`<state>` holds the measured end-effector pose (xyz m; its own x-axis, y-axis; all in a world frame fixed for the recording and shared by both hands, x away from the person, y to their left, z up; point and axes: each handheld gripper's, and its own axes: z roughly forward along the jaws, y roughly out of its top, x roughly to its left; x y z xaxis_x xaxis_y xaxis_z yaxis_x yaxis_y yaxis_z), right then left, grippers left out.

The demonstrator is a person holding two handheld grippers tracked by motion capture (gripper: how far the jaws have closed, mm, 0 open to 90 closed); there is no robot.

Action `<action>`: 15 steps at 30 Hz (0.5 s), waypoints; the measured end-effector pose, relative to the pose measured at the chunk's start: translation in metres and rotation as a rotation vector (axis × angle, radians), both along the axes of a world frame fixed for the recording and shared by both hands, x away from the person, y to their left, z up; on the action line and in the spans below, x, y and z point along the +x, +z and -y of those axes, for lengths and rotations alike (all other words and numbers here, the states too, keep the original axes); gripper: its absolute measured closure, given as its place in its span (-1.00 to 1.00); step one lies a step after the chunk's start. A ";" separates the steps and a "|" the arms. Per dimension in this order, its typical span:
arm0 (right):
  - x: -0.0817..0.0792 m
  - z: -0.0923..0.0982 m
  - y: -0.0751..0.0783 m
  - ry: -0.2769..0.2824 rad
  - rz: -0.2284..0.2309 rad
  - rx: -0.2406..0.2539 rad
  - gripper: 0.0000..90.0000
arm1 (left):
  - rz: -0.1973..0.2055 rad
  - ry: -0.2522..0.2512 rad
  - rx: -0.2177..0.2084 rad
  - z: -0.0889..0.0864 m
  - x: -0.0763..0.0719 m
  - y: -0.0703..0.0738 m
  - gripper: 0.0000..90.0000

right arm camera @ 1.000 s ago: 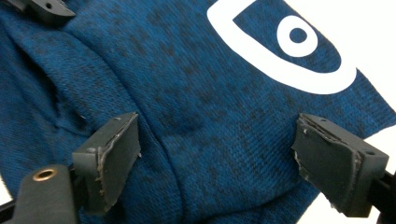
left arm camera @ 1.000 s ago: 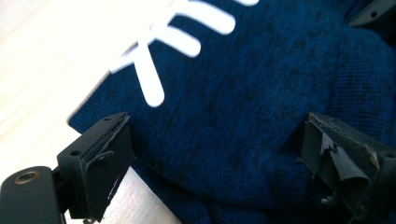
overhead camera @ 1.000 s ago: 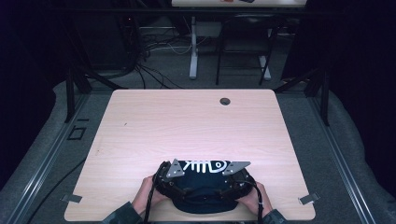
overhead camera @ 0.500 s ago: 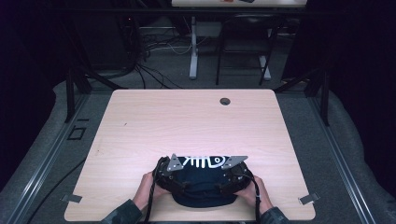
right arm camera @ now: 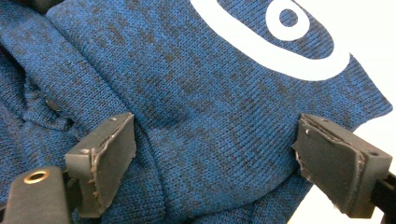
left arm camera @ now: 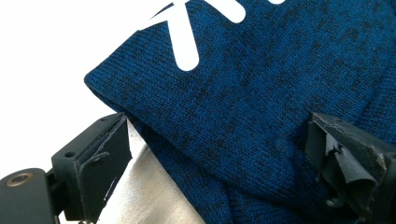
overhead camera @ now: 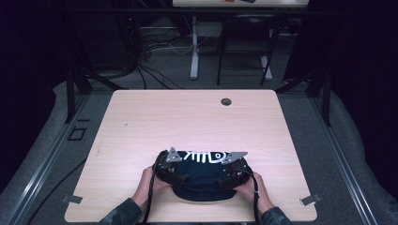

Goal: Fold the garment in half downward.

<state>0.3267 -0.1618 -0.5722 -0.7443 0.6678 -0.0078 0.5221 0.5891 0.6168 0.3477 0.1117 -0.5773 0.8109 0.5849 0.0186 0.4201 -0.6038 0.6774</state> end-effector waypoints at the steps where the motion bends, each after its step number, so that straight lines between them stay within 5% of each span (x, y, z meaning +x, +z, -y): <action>1: 0.000 0.000 0.000 -0.003 0.004 0.004 -0.72 | -0.002 0.002 -0.003 0.000 0.000 0.000 -0.84; 7: 0.003 0.001 0.001 0.004 -0.010 0.007 -0.74 | -0.059 0.027 -0.050 -0.004 0.006 -0.002 -0.89; 15: -0.003 0.006 0.018 0.009 0.029 0.055 -0.83 | 0.003 0.004 -0.105 -0.004 -0.004 0.017 -1.00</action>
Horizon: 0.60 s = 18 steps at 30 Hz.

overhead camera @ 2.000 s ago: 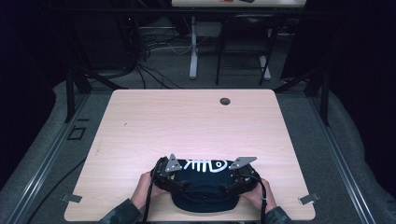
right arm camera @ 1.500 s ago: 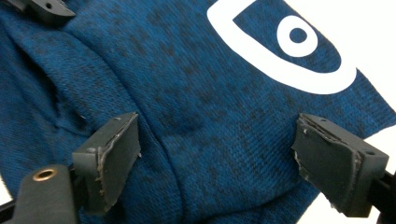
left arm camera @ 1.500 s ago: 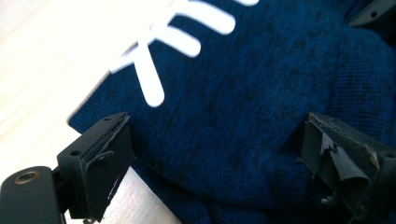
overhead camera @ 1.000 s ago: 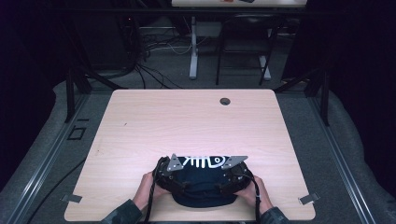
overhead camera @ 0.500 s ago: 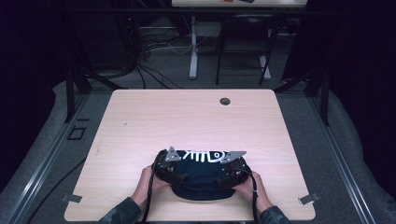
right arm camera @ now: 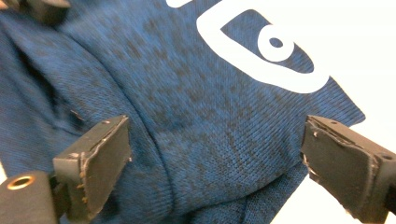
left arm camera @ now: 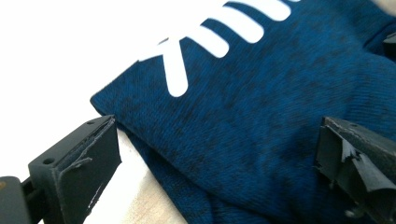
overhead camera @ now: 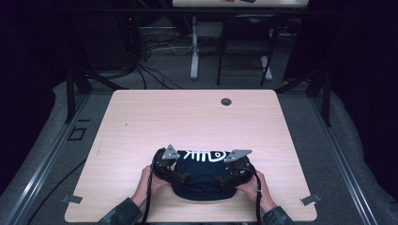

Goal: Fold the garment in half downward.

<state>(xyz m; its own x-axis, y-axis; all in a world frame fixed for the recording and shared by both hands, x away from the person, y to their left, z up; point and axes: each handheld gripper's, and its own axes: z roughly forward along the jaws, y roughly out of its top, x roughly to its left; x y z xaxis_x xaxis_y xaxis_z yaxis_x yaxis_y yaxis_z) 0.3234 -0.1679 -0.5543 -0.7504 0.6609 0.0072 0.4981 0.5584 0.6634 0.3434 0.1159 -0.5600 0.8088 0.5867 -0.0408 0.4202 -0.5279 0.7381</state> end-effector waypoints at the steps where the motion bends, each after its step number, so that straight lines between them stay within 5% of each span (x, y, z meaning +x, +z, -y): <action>1: -0.004 0.003 0.007 -0.009 0.024 0.020 -0.86 | 0.009 0.001 -0.012 -0.001 -0.002 0.003 -1.00; 12: -0.024 0.032 0.023 -0.078 0.061 0.057 -0.88 | 0.067 0.055 -0.038 -0.026 -0.007 0.017 -1.00; 18: -0.027 0.046 0.022 -0.117 0.070 0.077 -0.85 | 0.063 0.086 -0.011 -0.041 -0.003 0.014 -1.00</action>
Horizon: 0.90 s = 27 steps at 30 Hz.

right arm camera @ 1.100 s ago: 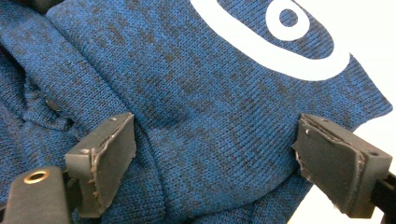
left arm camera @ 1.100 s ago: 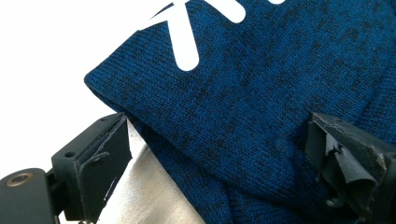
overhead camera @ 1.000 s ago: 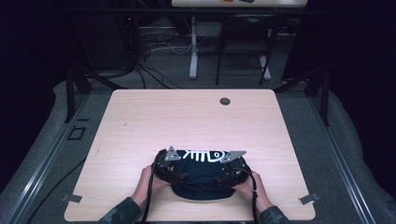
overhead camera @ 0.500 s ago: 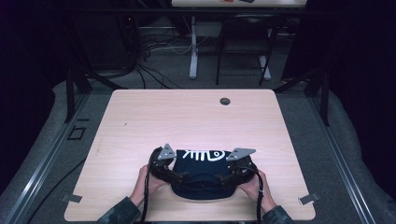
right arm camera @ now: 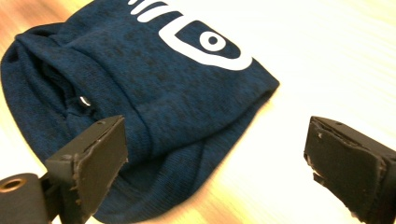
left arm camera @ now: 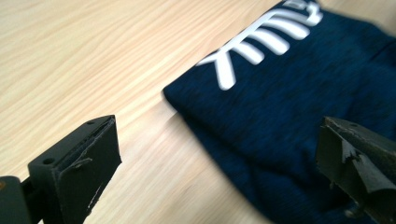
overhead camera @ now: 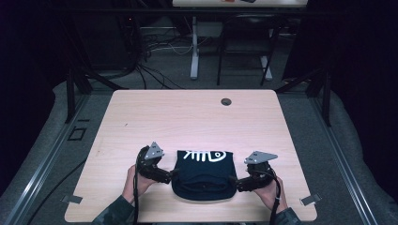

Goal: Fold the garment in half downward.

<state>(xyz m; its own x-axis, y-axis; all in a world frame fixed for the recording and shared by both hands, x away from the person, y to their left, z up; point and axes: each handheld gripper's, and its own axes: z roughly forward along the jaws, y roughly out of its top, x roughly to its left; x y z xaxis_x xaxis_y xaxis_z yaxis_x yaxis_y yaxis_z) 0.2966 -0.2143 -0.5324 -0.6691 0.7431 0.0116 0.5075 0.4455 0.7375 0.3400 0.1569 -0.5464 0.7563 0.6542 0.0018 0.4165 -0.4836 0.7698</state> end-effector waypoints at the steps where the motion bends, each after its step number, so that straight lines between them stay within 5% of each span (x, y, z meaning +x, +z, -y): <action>1: 0.000 0.002 0.000 -0.005 0.001 0.005 -0.85 | -0.001 0.008 0.004 -0.001 0.001 -0.002 -1.00; 14: 0.014 0.035 -0.038 -0.115 -0.100 -0.079 -0.85 | -0.104 0.051 0.035 -0.013 0.023 -0.030 -1.00; 18: 0.017 0.040 -0.046 -0.133 -0.102 -0.105 -0.84 | -0.118 0.064 0.037 -0.015 0.027 -0.035 -1.00; 22: 0.018 0.045 -0.050 -0.150 -0.082 -0.075 -0.85 | -0.128 0.072 0.024 -0.016 0.031 -0.040 -1.00; 24: 0.018 0.046 -0.056 -0.145 -0.036 -0.040 -0.97 | -0.115 0.075 0.029 -0.015 0.031 -0.041 -1.00; 27: 0.019 0.046 -0.057 -0.144 -0.032 -0.036 -1.00 | -0.080 0.076 0.041 -0.013 0.032 -0.044 -1.00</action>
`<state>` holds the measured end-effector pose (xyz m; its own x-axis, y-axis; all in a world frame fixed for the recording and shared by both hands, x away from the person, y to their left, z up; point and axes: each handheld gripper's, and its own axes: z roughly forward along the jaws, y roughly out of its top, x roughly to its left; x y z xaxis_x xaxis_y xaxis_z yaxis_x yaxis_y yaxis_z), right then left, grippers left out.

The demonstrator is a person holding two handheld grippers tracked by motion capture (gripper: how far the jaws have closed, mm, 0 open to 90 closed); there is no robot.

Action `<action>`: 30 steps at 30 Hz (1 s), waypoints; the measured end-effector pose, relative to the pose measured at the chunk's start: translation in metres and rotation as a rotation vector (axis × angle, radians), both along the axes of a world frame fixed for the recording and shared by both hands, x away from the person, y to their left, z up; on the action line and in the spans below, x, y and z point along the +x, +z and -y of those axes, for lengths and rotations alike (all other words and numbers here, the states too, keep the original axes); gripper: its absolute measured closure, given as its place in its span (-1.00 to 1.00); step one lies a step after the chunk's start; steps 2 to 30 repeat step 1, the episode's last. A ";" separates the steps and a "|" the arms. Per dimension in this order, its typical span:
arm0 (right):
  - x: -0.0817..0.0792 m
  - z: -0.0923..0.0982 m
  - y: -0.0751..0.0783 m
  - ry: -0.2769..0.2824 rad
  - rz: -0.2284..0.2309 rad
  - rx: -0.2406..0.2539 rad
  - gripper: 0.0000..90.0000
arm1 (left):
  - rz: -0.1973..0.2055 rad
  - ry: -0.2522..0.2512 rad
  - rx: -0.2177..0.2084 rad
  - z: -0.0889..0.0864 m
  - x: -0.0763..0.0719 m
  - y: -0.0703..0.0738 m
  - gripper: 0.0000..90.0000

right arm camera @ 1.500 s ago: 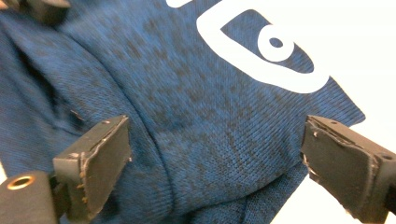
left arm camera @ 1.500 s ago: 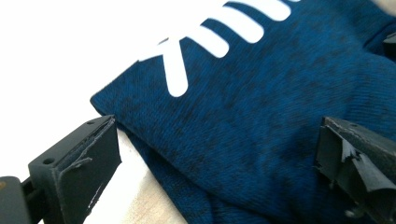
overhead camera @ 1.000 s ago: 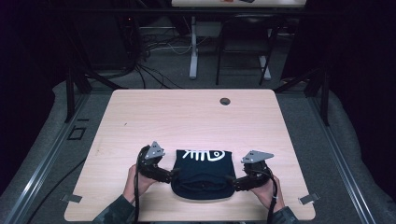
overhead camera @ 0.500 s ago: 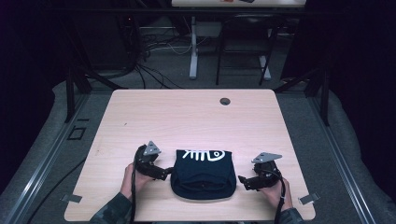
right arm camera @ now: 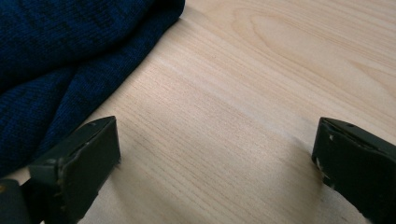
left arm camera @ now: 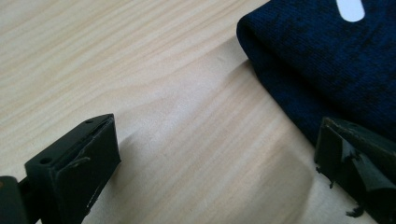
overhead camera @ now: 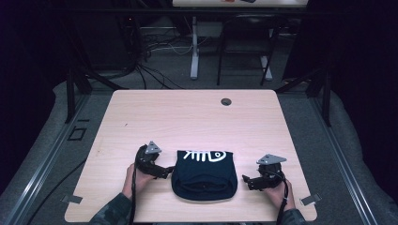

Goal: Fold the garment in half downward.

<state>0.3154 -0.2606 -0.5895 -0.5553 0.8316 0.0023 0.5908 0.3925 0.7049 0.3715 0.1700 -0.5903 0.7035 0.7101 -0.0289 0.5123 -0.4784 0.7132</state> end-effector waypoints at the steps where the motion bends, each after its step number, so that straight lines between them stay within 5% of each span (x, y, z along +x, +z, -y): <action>1: 0.000 0.000 0.000 0.000 0.002 0.002 -1.00 | 0.017 -0.005 0.017 0.002 0.000 -0.001 -1.00; 30: 0.000 0.000 0.000 0.000 0.002 0.002 -1.00 | 0.017 -0.005 0.017 0.002 0.000 -0.001 -1.00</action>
